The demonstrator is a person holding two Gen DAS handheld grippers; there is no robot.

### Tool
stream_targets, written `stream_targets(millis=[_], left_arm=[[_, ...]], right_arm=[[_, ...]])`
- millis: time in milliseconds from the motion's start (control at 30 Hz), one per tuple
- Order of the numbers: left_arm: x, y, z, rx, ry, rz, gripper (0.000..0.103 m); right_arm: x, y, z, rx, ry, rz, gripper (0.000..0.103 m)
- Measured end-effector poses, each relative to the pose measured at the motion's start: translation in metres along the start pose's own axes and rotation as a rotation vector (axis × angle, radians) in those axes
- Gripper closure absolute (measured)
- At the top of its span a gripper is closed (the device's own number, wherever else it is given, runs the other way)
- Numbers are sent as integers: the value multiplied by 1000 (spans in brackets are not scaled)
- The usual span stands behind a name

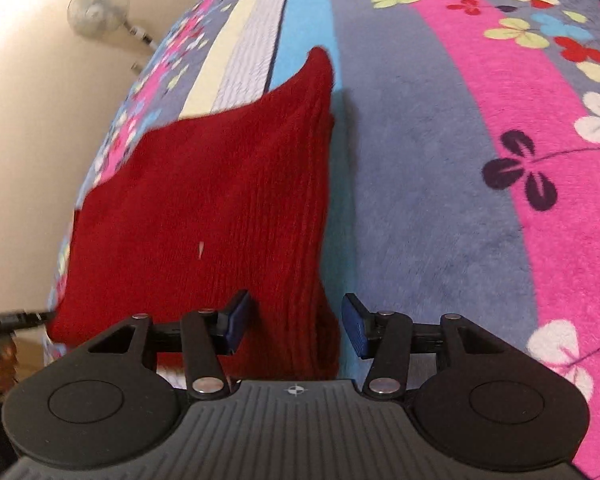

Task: Fold small clothes
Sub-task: 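Lower the folded hem onto the collar and open both grippers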

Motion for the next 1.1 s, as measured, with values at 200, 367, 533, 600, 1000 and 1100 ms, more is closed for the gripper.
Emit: stream_targets(millis=[200, 367, 533, 600, 1000, 1100], left_arm=[[0, -2, 5, 19, 29, 9, 87], [8, -29, 9, 99, 30, 94, 88], [20, -6, 5, 6, 63, -26, 88], [22, -4, 11, -25, 104, -32, 87], [7, -46, 40, -13, 227, 238, 77], [4, -31, 55, -7, 298, 197, 75]], right_arm=[[5, -2, -2, -6, -15, 8, 89], [-3, -46, 12, -59, 58, 197, 91], [0, -19, 10, 117, -70, 71, 92], [0, -10, 13, 129, -55, 40, 91], [-13, -58, -14, 139, -132, 385, 79], [-14, -39, -25, 116, -220, 322, 78]])
Point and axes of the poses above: each gripper's, at about its wrist camera, not at the fingertips, and y roughly the way its jaws point, z to its right, x to its underside, the point moved 5 cm from there along y, roughly the way its jaws point, and after that the axes turned 10 degrees about -z, right-handed, at the moved point
